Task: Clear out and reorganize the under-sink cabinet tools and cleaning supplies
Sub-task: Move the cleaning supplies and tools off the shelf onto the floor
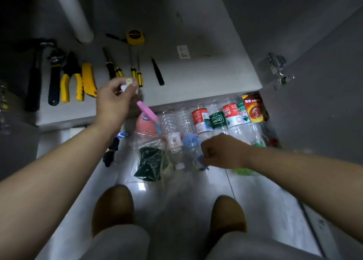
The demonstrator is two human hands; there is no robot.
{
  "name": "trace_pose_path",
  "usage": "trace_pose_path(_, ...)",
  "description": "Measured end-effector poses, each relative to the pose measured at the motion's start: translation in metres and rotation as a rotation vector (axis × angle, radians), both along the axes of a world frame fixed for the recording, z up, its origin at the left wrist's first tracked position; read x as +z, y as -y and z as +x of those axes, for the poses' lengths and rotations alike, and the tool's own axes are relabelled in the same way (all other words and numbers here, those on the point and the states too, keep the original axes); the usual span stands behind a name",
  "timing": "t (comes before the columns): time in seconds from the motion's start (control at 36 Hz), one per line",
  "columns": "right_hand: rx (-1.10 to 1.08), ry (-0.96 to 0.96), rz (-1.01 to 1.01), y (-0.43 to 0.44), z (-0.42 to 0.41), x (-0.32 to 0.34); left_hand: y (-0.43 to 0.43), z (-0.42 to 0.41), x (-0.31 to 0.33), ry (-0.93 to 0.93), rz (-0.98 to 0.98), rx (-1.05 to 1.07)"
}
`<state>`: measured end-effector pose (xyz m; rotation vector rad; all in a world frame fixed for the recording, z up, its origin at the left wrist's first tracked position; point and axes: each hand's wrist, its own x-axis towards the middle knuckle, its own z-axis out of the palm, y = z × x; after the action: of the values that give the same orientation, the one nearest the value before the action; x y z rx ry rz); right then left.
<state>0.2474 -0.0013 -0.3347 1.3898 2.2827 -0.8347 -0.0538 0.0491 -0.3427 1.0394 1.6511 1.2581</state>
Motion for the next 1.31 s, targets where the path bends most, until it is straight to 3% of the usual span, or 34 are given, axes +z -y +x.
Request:
trace_pose_path(0.22, -0.092, 0.304, -0.005, 0.057, 0.021, -0.063, 0.022, -0.017, -0.008, -0.121, 0.017, 0.084)
trace_pose_path(0.5, -0.009, 0.433, 0.048, 0.058, 0.01, -0.067, 0.058, -0.049, -0.027, -0.431, -0.012, 0.067)
trace_pose_path(0.69, -0.039, 0.294, 0.159, 0.035, -0.022, -0.05, 0.087, -0.065, -0.047, -0.42, -0.063, 0.106)
trace_pose_path(0.89, -0.169, 0.033, 0.352, 0.004, -0.058, -0.027, 0.112, -0.099, -0.078, -0.423, -0.15, 0.167)
trace_pose_path(1.14, -0.141, 0.031, 0.398, -0.027, -0.083, -0.02, 0.147, -0.124, -0.116, -0.449, -0.423, 0.035)
trace_pose_path(1.31, -0.169, 0.051, 0.396, -0.04, -0.099, -0.014, 0.156, -0.125, -0.117, -0.493, -0.481, -0.016)
